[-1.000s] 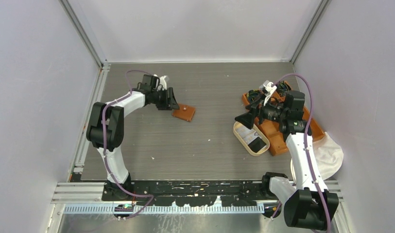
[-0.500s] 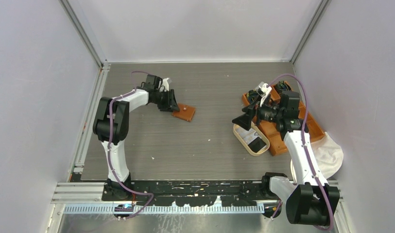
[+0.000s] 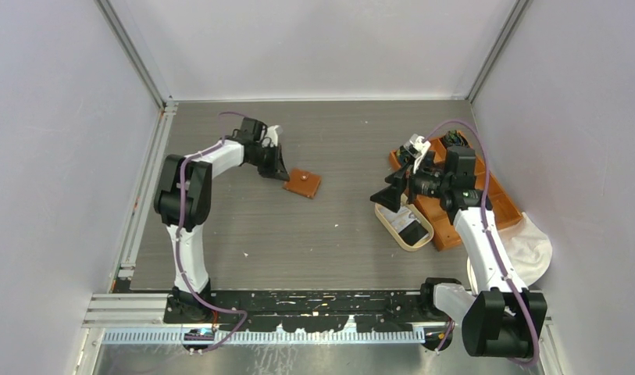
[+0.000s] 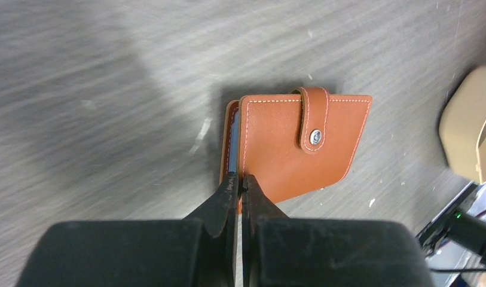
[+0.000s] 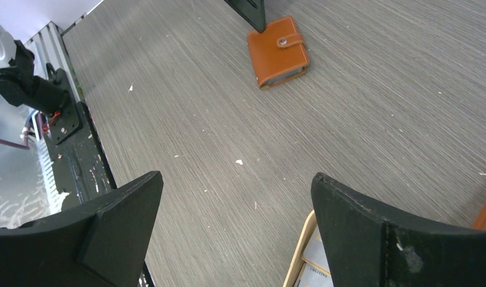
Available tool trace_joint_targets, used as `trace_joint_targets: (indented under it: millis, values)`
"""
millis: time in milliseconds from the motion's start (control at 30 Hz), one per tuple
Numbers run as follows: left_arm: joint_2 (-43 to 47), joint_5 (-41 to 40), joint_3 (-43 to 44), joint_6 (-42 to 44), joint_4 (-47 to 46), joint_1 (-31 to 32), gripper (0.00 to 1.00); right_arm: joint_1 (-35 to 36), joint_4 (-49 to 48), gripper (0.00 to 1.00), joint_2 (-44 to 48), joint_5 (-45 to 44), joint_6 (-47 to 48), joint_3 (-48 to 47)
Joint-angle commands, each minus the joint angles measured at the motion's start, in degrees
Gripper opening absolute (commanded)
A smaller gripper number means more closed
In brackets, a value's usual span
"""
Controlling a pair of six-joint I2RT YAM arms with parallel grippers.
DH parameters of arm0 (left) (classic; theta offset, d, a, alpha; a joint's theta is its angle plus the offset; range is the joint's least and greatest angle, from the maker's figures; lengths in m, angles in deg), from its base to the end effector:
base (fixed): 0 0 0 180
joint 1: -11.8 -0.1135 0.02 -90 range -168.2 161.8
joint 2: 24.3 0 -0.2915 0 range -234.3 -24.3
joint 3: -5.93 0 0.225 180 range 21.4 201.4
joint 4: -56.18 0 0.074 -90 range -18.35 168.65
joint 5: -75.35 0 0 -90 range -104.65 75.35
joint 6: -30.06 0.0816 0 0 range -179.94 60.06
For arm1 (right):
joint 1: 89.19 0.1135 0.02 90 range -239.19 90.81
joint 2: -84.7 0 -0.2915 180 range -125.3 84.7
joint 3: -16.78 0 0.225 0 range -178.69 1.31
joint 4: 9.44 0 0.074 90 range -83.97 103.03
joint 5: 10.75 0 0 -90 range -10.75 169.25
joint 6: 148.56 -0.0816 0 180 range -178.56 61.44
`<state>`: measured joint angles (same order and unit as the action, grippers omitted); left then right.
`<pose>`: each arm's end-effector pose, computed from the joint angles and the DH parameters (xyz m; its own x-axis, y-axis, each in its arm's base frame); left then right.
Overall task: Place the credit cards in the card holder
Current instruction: Move the card holder to the center of the board.
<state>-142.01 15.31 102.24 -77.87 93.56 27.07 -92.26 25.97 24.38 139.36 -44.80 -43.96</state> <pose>0.4138 -0.1552 0.1657 -0.9320 -0.0220 -0.3617 0.2007 0.7997 -0.5659 0.1981 0.0602 0.3027 -0.3938 -0.0976 -0.9140 -0.7992 0.5276 0.2880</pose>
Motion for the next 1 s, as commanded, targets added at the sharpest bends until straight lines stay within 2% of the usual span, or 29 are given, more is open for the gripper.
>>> trace_joint_targets:
  millis: [0, 133, 233, 333, 467, 667, 767, 867, 967]
  values:
    - [1.46, -1.39, 1.94, 6.19, 6.94, 6.7, 0.0, 1.87, 0.69, 0.99, 0.28, 1.6, 4.51, -0.09]
    - [3.19, -4.4, -0.73, 8.35, 7.4, 13.01, 0.0, 3.07, 3.78, 0.99, 0.41, 2.44, 11.72, 0.55]
    - [5.76, -2.06, -5.92, 5.05, 1.27, 16.14, 0.0, 5.74, 7.55, 0.99, 0.55, 2.54, 21.02, 1.92]
    - [8.61, -3.8, -7.86, 6.37, 3.35, 19.14, 0.0, 8.94, 10.6, 1.0, 0.87, -1.28, 31.71, 3.84]
    - [12.56, -0.34, -12.24, -1.78, 1.04, 20.58, 0.0, 15.94, 7.93, 0.93, 1.08, -7.79, 33.4, 5.41]
    - [14.69, 3.3, -24.28, -20.98, -18.52, 21.39, 0.0, 25.87, 5.58, 0.69, -1.06, -17.65, 42.05, 9.18]
    - [16.32, 1.62, -31.14, -27.83, -28.19, 23.16, 0.0, 29.78, 3.21, 0.59, -2.88, -20.86, 42.82, 10.0]
    - [18.95, -2.3, -36.89, -32.08, -35.77, 25.02, 0.0, 32.09, 2.64, 0.57, -4.85, -21.78, 42.93, 9.99]
    - [20.43, -4.34, -39.62, -33.75, -38.95, 26.72, 0.0, 33.4, 1.01, 0.57, -6.1, -23.22, 42.94, 10.65]
